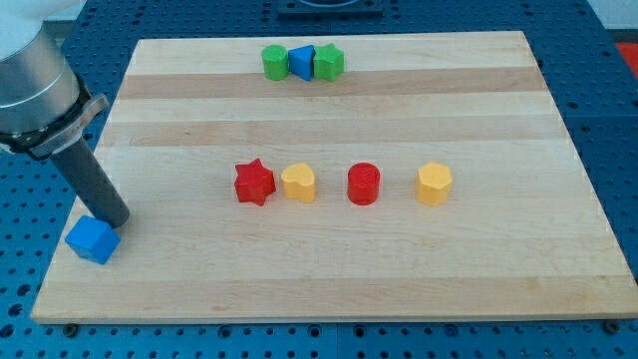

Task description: Push the blue triangle slightly towards the bottom of the board

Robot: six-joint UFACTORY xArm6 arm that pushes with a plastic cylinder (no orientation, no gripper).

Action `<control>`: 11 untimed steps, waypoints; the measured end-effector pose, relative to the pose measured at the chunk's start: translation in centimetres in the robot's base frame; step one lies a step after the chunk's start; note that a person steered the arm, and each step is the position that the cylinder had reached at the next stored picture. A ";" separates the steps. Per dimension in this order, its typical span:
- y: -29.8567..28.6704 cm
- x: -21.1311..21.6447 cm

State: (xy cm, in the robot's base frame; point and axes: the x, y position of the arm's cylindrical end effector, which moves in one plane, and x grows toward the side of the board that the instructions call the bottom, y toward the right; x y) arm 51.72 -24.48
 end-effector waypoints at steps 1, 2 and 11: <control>0.0 0.5; 0.0 1.0; 25.7 -31.0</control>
